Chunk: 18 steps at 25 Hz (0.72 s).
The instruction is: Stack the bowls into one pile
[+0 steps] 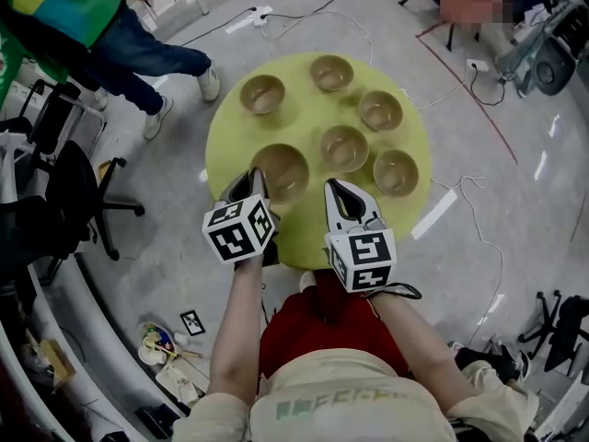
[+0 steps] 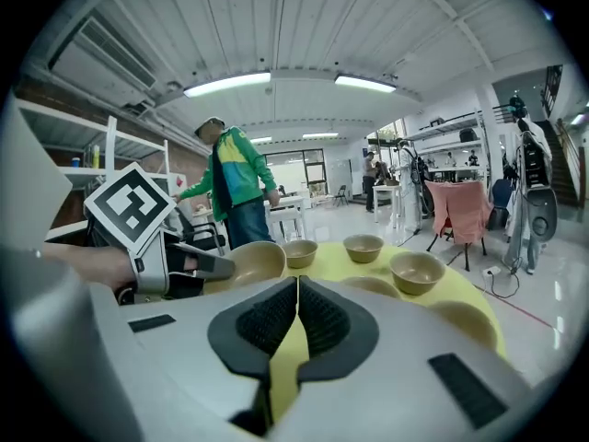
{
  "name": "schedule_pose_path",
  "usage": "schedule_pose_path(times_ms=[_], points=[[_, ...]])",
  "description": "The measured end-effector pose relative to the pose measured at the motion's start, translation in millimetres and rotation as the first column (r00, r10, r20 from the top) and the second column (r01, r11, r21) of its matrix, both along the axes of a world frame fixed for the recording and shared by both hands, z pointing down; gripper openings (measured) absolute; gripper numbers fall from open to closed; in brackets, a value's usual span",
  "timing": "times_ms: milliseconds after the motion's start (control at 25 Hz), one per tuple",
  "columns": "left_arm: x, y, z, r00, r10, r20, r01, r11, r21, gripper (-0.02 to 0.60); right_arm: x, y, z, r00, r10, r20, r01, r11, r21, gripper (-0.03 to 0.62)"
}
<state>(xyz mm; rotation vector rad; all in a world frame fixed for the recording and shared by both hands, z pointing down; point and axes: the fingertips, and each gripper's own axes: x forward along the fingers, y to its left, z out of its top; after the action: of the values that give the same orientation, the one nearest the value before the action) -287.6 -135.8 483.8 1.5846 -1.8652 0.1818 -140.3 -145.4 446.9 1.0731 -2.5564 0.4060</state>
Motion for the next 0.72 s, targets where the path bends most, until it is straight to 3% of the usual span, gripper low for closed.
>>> schedule_pose_path(times_ms=[720], points=[[32, 44, -64, 0.994, 0.072, 0.079, -0.083, 0.986, 0.143, 0.031, 30, 54, -40, 0.995, 0.082, 0.048, -0.087, 0.991, 0.1, 0.037]])
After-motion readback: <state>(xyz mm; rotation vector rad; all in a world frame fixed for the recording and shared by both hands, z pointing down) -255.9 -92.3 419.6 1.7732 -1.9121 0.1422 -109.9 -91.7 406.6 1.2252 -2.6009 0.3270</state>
